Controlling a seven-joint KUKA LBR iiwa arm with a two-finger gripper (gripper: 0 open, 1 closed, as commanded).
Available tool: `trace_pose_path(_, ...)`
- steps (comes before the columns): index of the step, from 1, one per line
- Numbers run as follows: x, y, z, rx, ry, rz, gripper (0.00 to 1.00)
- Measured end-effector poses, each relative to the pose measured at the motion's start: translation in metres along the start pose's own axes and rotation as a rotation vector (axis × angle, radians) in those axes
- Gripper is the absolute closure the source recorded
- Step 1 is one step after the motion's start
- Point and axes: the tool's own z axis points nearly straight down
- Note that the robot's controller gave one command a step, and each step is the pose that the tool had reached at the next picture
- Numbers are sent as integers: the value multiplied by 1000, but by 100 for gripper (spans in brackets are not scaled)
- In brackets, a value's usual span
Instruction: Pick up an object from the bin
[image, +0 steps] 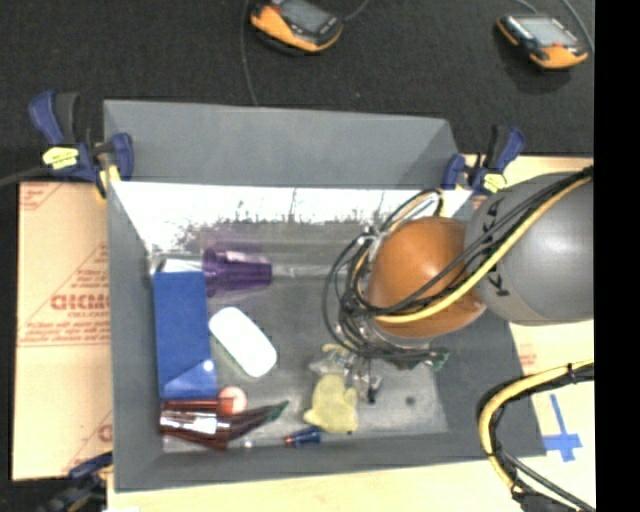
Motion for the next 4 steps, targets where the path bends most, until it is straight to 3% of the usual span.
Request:
trace_pose_path(1, -2, -3, -32, 9, -6, 2, 100)
trace_pose_path(4, -1, -3, -82, 7, -6, 8, 100)
